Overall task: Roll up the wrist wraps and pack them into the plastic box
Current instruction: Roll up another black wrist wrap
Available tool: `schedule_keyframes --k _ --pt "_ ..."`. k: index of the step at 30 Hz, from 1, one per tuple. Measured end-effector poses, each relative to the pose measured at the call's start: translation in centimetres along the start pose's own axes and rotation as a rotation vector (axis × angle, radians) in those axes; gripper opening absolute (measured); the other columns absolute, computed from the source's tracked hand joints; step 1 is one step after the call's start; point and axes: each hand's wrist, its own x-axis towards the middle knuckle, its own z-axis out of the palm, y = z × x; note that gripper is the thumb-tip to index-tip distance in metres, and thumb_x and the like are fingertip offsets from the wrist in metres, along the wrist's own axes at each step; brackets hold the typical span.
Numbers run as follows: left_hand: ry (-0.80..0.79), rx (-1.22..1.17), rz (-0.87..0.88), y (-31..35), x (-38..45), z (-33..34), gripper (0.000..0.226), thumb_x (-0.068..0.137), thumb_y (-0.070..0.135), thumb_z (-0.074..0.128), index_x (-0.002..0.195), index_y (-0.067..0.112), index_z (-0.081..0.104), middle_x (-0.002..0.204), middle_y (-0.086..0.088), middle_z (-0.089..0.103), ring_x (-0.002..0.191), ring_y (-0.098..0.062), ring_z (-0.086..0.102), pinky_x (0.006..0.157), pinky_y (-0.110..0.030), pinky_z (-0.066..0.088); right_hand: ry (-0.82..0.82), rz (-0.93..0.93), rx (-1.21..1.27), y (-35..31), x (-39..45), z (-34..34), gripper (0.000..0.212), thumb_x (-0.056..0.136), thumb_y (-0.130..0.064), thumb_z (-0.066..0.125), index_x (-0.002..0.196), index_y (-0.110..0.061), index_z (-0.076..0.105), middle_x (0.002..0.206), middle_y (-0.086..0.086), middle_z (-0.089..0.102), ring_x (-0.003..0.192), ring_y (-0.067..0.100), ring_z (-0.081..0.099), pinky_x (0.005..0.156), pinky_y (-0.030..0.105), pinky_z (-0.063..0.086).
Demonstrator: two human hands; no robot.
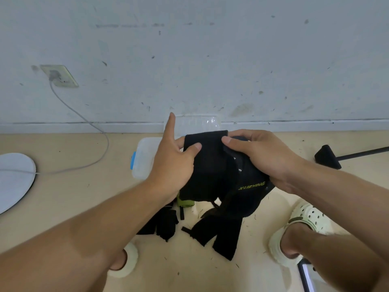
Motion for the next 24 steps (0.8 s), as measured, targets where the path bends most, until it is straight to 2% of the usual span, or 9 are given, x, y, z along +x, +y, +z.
schedule_keyframes --k 4,7,9,11,13,14,17,20,24 --pt "0.062 -0.065 -0.051 0.0 0.4 0.0 0.086 0.103 0.011 0.061 0.162 0.046 0.009 0.123 0.003 0.074 0.101 -0.015 0.075 0.089 -0.039 0.063 -0.071 -0.004 -0.089 0.3 -0.2 0.2 0.025 0.090 -0.039 0.076 0.113 -0.028 0.076 0.097 -0.004 0.081 0.086 0.016 0.078 0.082 0.032 0.060" --pt "0.059 -0.165 -0.137 0.0 0.8 -0.1 0.088 0.102 0.009 0.062 0.163 0.043 0.009 0.139 -0.005 0.065 0.113 -0.021 0.071 0.093 -0.043 0.061 -0.116 -0.002 -0.126 0.3 -0.6 0.6 0.017 0.093 -0.037 0.073 0.097 -0.021 0.079 0.075 -0.006 0.077 0.062 0.009 0.072 0.059 0.022 0.054" --pt "0.055 -0.270 -0.233 0.3 0.7 -0.1 0.087 0.100 0.006 0.063 0.164 0.036 0.011 0.151 -0.009 0.054 0.122 -0.027 0.066 0.097 -0.047 0.059 -0.085 -0.031 -0.142 0.3 -0.6 0.6 0.017 0.094 -0.035 0.073 0.087 -0.019 0.077 0.063 -0.006 0.071 0.054 0.008 0.066 0.053 0.019 0.050" --pt "0.038 -0.410 -0.332 0.5 0.6 -0.3 0.066 0.099 0.005 0.062 0.157 0.017 0.033 0.146 -0.013 0.056 0.119 -0.030 0.067 0.091 -0.044 0.061 -0.067 -0.059 -0.138 0.1 -0.6 0.6 0.017 0.094 -0.033 0.073 0.084 -0.019 0.077 0.066 -0.004 0.072 0.058 0.010 0.068 0.055 0.021 0.051" --pt "-0.056 -0.446 -0.376 0.6 0.5 -0.4 0.039 0.099 0.013 0.064 0.137 0.008 0.056 0.135 -0.018 0.065 0.113 -0.029 0.069 0.079 -0.038 0.064 -0.047 -0.072 -0.091 -0.1 -0.6 0.5 0.016 0.095 -0.031 0.072 0.091 -0.018 0.079 0.078 0.002 0.078 0.068 0.016 0.074 0.062 0.025 0.057" --pt "-0.103 -0.422 -0.385 0.4 0.4 -0.4 0.037 0.099 0.018 0.065 0.133 0.006 0.060 0.132 -0.019 0.067 0.110 -0.028 0.070 0.075 -0.035 0.063 -0.024 -0.069 -0.050 -0.1 -0.6 0.5 0.017 0.095 -0.031 0.072 0.094 -0.016 0.079 0.083 0.005 0.079 0.074 0.020 0.076 0.067 0.028 0.059" --pt "-0.220 -0.302 -0.376 -0.2 -0.2 0.0 0.041 0.096 0.029 0.069 0.132 0.008 0.064 0.120 -0.013 0.075 0.105 -0.026 0.074 0.084 -0.039 0.063 0.043 -0.028 0.105 -0.3 -0.5 0.4 0.019 0.095 -0.030 0.073 0.095 -0.011 0.079 0.088 0.012 0.079 0.075 0.024 0.077 0.064 0.030 0.061" --pt "-0.322 -0.172 -0.305 -0.7 -1.1 0.6 0.033 0.098 0.028 0.068 0.128 0.015 0.069 0.113 -0.003 0.079 0.104 -0.022 0.076 0.094 -0.040 0.059 0.107 -0.002 0.216 -0.5 -0.3 0.2 0.020 0.095 -0.029 0.072 0.094 -0.010 0.078 0.088 0.013 0.080 0.073 0.024 0.077 0.061 0.030 0.061" --pt "-0.190 -0.174 -0.223 -0.8 -1.1 1.0 0.021 0.104 0.020 0.060 0.123 0.017 0.069 0.110 -0.004 0.079 0.102 -0.024 0.076 0.080 -0.039 0.062 0.120 -0.008 0.162 -0.4 0.1 -0.2 0.026 0.102 -0.033 0.063 0.100 -0.014 0.080 0.092 0.010 0.080 0.085 0.026 0.078 0.076 0.036 0.064"
